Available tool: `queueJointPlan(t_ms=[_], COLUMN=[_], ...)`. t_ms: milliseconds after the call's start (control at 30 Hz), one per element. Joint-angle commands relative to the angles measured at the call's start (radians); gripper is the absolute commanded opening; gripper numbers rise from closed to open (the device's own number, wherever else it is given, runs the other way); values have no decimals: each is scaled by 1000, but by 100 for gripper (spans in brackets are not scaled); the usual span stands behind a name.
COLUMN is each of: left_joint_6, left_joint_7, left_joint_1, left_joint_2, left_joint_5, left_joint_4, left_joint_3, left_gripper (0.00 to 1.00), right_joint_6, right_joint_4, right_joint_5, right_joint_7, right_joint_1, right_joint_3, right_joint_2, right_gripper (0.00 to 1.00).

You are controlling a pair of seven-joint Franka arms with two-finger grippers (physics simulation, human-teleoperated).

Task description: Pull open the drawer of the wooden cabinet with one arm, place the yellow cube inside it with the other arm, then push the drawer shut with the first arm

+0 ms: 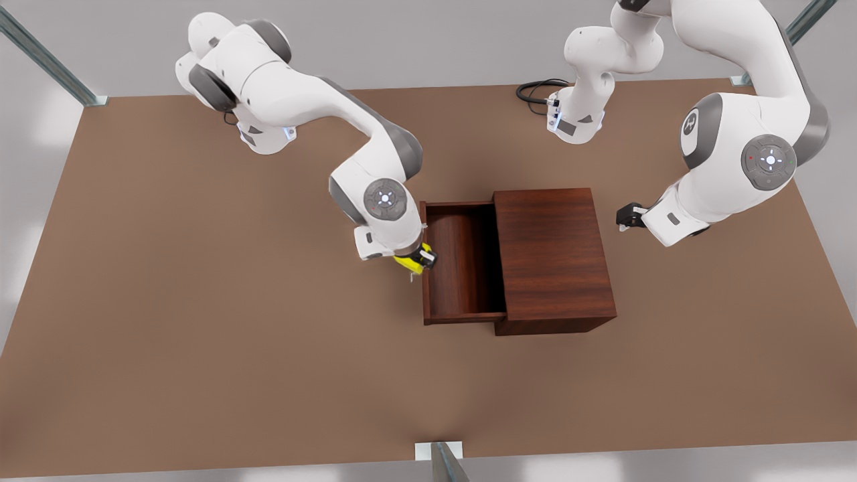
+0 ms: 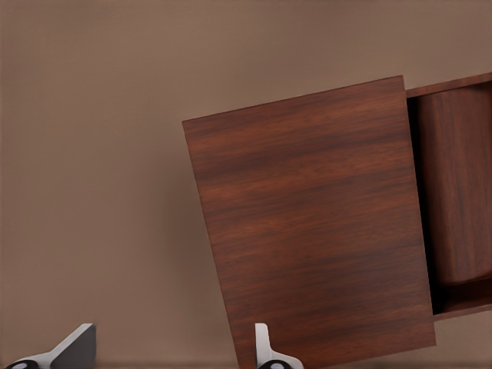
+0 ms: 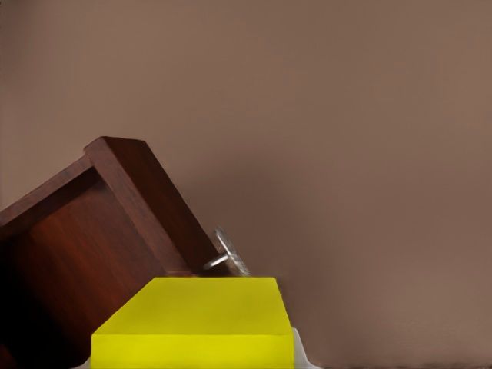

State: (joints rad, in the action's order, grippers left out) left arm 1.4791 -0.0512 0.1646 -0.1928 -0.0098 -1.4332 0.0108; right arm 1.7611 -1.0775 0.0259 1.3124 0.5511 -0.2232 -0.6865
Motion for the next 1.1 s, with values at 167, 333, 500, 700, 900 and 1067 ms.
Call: queueJointPlan(t_ms=[167,333,500,700,900,1067], left_joint_6=[0,0,0,18,157,381], left_joint_7=[1,1,1,163,768,1360], left_joint_1=[1,1,1,124,499,721], left_joint_2=[1,1,1,-11,-243,-439], left_joint_5=[1,1,1,46,96,149], left_joint_4=[0,0,0,7,226,250], left_joint_3=[-2,-2,-2,-3,-32,-29], left_gripper=[100,100,100,100,100,100], right_joint_6=[115,175,162,-353,-393,60], right_joint_4=[34,68,68,68,-27,-499], right_joint_5=[2,2,6,3,157,77], right_joint_7=[656,676,671,119,-921,-983], right_joint_1=[96,130,130,-252,-744,-681], right_joint_3=[4,15,13,24,13,7], right_joint_2=[-79,-123,-123,103,157,361], right_gripper=[77,78,100,100,100,100])
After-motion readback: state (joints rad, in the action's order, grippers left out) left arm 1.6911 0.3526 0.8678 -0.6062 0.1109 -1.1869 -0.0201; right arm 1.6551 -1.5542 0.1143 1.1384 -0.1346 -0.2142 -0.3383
